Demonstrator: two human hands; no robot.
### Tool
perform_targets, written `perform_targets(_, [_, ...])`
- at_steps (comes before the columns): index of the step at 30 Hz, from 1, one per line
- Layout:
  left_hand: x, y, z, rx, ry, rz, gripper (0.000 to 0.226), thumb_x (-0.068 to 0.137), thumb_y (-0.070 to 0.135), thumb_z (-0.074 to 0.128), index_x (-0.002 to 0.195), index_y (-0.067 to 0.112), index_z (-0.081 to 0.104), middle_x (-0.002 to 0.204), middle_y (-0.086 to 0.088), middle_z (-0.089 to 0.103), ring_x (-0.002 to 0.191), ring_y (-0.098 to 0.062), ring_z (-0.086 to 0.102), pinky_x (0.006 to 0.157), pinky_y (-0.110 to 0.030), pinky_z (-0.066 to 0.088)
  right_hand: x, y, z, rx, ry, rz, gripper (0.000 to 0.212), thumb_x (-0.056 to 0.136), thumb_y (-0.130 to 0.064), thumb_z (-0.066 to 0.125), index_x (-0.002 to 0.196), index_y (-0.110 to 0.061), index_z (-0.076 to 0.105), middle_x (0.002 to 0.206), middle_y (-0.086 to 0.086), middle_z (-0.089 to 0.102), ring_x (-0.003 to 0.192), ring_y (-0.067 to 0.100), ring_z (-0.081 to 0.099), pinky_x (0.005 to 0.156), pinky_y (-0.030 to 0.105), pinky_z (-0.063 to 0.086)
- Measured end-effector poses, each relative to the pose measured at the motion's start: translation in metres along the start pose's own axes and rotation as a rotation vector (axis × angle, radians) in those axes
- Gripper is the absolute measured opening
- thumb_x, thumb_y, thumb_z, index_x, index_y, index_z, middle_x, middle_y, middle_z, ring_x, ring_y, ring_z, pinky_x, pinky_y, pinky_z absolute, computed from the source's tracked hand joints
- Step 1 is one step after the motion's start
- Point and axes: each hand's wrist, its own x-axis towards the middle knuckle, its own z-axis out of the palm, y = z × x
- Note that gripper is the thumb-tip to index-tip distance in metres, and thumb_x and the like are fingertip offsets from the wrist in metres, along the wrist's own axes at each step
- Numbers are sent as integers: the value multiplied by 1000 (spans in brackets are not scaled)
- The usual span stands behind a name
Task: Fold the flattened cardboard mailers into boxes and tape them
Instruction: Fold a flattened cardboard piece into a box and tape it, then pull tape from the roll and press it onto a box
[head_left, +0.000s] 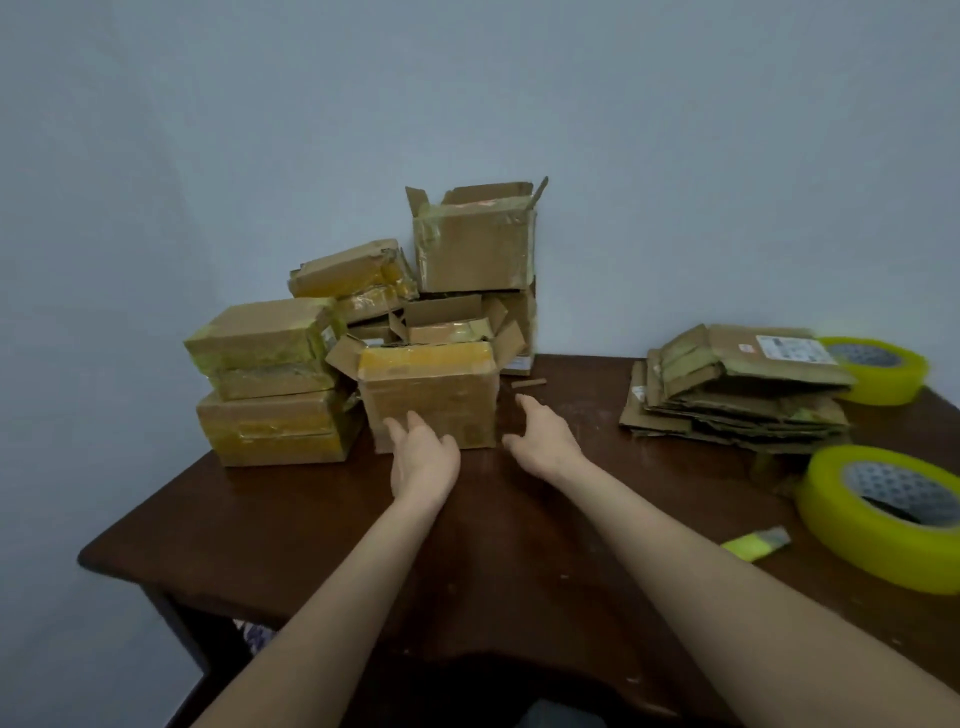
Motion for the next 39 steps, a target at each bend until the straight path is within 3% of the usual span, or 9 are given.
perform_targets(3, [-36, 27, 23, -85, 108, 256, 50, 94, 17, 51, 142, 19, 37, 149, -1, 27, 124, -21, 47, 89, -29, 43, -5, 23, -38, -9, 248, 7, 45, 96, -16, 50, 140, -23, 44, 141, 6, 46, 124, 26, 50, 98, 36, 44])
perform_targets(6, [-51, 76, 56, -147, -96, 483, 38, 93, 14, 52, 131, 22, 51, 138, -1, 42, 115, -16, 52, 88, -22, 37, -7, 50, -88, -35, 432, 80, 37, 96, -18, 48, 133, -23, 50, 138, 6, 45, 125, 25, 46, 94, 35, 43])
perform_targets(14, [-33, 194, 131, -229, -449, 367, 58, 94, 35, 53, 144, 12, 36, 147, -9, 40, 131, -26, 42, 101, -31, 36, 0, 149, -210, 14, 759, 408, 57, 95, -33, 55, 142, -8, 35, 148, 15, 31, 135, 32, 33, 103, 43, 36])
perform_targets(18, [-25, 211, 157, -178, -586, 399, 63, 94, 49, 47, 144, 12, 37, 149, -8, 39, 135, -27, 37, 106, -33, 31, 14, 179, -228, 269, 657, 552, 65, 94, -41, 56, 142, -1, 36, 139, 18, 46, 124, 36, 48, 91, 40, 44])
perform_targets(22, [-18, 201, 171, -172, -688, 366, 64, 94, 58, 40, 141, 15, 45, 150, -5, 38, 136, -23, 36, 109, -34, 28, 26, 183, -220, 571, 631, 468, 34, 89, -31, 62, 109, -5, 64, 100, 11, 67, 94, 34, 65, 83, 47, 56])
perform_targets(25, [-11, 194, 161, -348, -555, 359, 74, 89, 60, 49, 146, 14, 35, 149, -2, 38, 136, -21, 37, 110, -34, 29, 27, 166, -218, 824, 639, 328, 12, 87, -11, 61, 98, -13, 65, 97, 7, 68, 97, 32, 66, 82, 51, 57])
perform_targets(29, [-3, 198, 116, -513, -292, 396, 98, 82, 55, 62, 153, 14, 8, 159, -7, 14, 145, -24, 18, 115, -41, 20, 14, 140, -216, 943, 569, 166, 19, 89, -4, 57, 100, -19, 61, 95, -2, 67, 86, 18, 64, 86, 47, 56])
perform_targets(37, [-22, 140, 43, -214, -96, 467, 123, 60, 74, 69, 152, 20, 10, 157, -6, 19, 145, -25, 19, 116, -52, 20, -58, 103, -160, 537, 315, -53, 44, 81, 2, 62, 115, -23, 50, 105, -6, 65, 92, 10, 63, 73, 29, 55])
perform_targets(39, [-33, 112, 34, -249, -178, 450, 137, 42, 83, 69, 152, 25, 12, 156, -8, 24, 142, -27, 26, 114, -52, 26, -73, 103, -137, 367, 251, -85, 50, 79, -3, 66, 122, -24, 50, 114, -5, 65, 104, 13, 62, 85, 31, 52])
